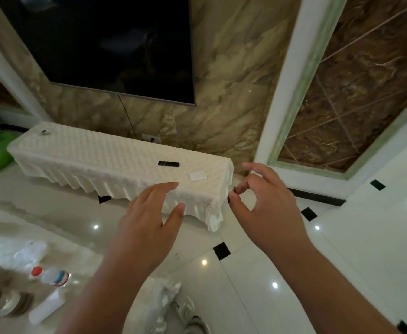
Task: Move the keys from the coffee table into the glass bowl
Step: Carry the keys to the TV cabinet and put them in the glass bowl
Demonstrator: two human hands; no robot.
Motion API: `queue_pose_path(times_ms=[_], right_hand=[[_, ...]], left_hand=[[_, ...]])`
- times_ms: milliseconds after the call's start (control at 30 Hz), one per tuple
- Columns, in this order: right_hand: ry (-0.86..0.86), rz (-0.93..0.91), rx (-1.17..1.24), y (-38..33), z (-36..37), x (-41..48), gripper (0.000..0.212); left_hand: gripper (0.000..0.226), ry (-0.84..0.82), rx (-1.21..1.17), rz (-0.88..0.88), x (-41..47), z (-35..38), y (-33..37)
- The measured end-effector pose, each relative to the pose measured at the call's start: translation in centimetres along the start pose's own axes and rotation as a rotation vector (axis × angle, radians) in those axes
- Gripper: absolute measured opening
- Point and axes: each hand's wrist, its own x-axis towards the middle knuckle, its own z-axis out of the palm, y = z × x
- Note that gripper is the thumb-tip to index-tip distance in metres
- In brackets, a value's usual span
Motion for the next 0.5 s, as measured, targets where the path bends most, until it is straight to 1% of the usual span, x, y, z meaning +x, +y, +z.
queue_pose_path(times_ms=[133,300,500], right_hand=[[-0.01,-0.002,-0.034,-0.1,1.8,4.3,0.02],[-0.032,-0.032,-0.066,-2.4,5.5,11.1,0.022],[-0.116,-0.102,-0.091,-6.0,10.8,17.0,0.013]], left_hand=[[0.045,-0.007,-0.036,-0.022,5.2,-0.3,-1.6],[0.043,0.011,-0.092,-0.049,11.1,-2.6,-4.5],[0.045,0.04,-0.084,-0.119,16.3,-6.3,-8.6]])
